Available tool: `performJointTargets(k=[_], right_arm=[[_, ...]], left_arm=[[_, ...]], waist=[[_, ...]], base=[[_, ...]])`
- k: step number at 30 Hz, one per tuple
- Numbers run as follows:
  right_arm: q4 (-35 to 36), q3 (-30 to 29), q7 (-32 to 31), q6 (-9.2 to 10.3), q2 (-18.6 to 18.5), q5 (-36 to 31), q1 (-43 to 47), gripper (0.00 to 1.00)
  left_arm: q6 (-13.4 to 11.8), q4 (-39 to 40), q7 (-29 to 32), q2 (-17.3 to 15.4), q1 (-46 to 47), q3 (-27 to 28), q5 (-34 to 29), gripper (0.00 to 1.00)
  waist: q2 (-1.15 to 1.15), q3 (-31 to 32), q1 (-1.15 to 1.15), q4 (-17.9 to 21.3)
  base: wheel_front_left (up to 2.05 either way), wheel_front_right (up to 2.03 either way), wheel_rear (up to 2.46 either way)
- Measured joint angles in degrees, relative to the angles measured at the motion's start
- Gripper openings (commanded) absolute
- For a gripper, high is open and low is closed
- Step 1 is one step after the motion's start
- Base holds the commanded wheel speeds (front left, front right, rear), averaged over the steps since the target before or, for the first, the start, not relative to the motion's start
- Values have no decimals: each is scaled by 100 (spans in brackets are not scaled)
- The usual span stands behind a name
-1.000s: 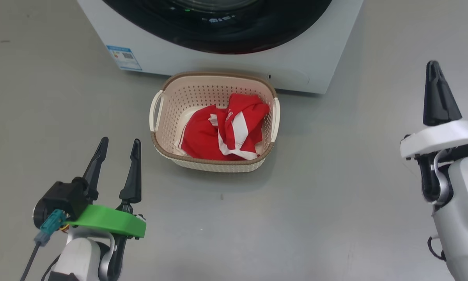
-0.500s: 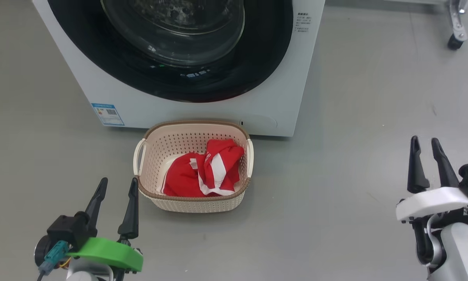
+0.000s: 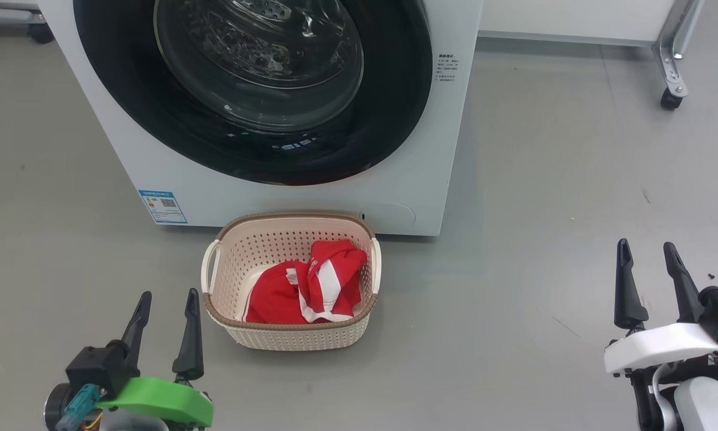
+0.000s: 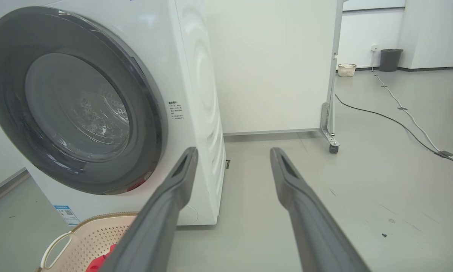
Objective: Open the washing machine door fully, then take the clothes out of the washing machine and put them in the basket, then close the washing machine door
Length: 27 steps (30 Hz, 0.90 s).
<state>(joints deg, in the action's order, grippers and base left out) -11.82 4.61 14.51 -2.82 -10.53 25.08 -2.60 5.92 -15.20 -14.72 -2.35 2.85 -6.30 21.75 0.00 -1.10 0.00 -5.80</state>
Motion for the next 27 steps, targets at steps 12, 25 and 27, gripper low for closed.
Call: performJointTargets(k=[12, 25, 27], right_arm=[[282, -3, 0, 0, 93, -105, 235, 100], [504, -65, 0, 0, 162, -182, 444, 100], [527, -70, 0, 0, 171, -204, 447, 100]], left_arm=[[2, 99, 1, 0, -51, -11, -9, 100], [45, 126, 1, 0, -53, -19, -26, 100], [45, 123, 1, 0, -54, -16, -32, 100]], waist=[[0, -3, 0, -51], [0, -45, 0, -88], [0, -49, 0, -90]], base=[[0, 0, 0], [0, 0, 0], [0, 0, 0]])
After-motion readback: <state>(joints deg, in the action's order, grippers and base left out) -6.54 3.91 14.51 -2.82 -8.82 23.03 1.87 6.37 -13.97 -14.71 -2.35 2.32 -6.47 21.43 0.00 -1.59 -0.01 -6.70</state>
